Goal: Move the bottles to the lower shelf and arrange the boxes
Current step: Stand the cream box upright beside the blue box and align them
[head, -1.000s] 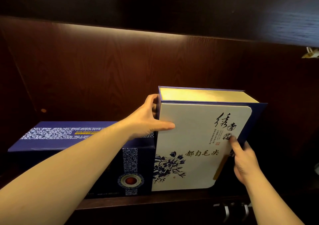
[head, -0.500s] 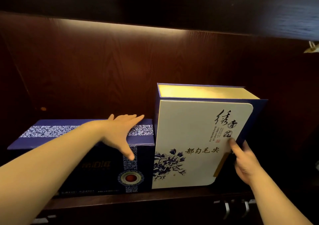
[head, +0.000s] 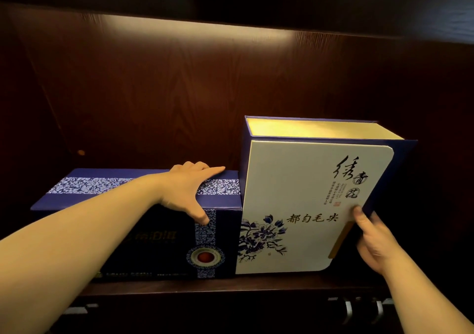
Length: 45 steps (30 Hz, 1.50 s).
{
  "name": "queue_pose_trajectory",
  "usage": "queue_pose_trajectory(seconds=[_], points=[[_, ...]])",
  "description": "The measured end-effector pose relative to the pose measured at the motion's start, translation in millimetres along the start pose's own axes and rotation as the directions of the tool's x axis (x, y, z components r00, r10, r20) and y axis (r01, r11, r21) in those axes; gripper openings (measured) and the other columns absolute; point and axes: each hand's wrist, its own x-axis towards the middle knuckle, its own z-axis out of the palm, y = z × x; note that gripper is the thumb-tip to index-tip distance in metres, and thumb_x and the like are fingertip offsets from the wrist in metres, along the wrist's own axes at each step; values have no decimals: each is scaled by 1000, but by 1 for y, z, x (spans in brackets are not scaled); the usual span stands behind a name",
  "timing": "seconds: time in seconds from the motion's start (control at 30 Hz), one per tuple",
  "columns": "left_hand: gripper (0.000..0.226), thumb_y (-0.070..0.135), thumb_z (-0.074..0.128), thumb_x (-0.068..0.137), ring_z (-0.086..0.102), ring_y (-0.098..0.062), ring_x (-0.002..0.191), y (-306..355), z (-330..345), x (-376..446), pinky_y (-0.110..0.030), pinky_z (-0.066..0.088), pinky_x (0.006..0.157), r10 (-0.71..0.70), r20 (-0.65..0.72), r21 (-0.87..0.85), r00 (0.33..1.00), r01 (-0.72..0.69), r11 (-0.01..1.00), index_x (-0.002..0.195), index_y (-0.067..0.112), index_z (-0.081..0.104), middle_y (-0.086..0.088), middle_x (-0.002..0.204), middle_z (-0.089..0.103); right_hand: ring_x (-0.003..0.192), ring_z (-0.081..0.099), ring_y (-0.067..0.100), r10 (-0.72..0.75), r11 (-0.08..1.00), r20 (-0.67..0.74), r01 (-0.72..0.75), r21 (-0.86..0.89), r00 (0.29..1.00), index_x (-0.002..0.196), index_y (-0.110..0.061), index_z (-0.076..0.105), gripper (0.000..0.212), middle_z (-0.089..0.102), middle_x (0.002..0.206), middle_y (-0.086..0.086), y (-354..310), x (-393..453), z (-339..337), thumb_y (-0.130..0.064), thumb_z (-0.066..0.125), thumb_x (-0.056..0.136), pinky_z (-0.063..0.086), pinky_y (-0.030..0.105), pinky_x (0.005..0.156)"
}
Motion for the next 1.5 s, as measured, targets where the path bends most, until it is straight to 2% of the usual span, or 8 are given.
queue_pose_trajectory(seconds=[0.2,0.53,0.73,0.9,1.17,1.3,1.37,1.5], points=[[129,64,84,59,31,-27,133,2,1,-1,-45,25,110,10,-22,-21,1000,-10,1000,158,41,5,1,155,30,111,59,3,-1,1000,-22,2,10,1000,117,-40,61,38,75,108,-22,3,-3,-5,-39,66,79,41,37,99],[127,63,84,58,32,-26,134,8,1,-1,-45,27,110,3,-26,-48,1000,-4,999,158,39,8,1,153,33,113,58,5,-9,1000,-21,9,22,1000,114,-41,59,36,67,120,-13,5,0,-6,-42,67,79,38,42,108],[137,75,78,59,1,-21,154,33,2,-3,-58,3,121,15,-113,-197,993,-37,980,159,34,-7,0,170,6,114,59,4,-48,999,-35,48,0,998,126,-39,57,58,68,123,-14,6,-8,-5,-50,74,71,42,35,101],[129,70,83,57,40,-16,141,70,-4,15,-42,36,114,-33,-254,-582,967,-126,804,158,38,10,6,159,38,112,56,2,-44,999,-91,42,-27,995,133,-36,47,61,61,124,-16,16,-19,-1,-51,68,78,42,30,96],[103,52,87,67,56,-10,122,67,2,29,-25,46,91,-28,-258,-667,966,-157,728,150,31,30,10,141,56,107,55,3,-28,998,-166,19,-57,986,136,-33,45,68,59,120,-16,27,-24,7,-56,66,76,41,36,98],[98,50,86,71,56,-4,118,70,0,25,-33,48,101,-16,-243,-673,970,-157,723,148,33,30,15,139,55,110,55,5,-39,998,-158,31,-53,987,129,-37,47,58,59,120,-17,28,-25,7,-54,66,77,41,35,97],[107,58,86,66,51,6,121,68,0,18,-41,41,110,29,-211,-614,977,-155,774,151,37,23,22,141,49,116,54,12,-43,997,-162,32,-65,986,139,-31,43,70,58,121,-16,29,-23,6,-53,67,77,41,36,98],[144,80,78,56,6,-24,154,33,1,-4,-66,6,118,-12,-3,-110,1000,12,994,156,37,-16,4,170,3,129,49,18,-55,996,-176,41,-80,983,150,-27,34,89,53,141,-4,31,-24,6,-51,72,74,39,35,103]])
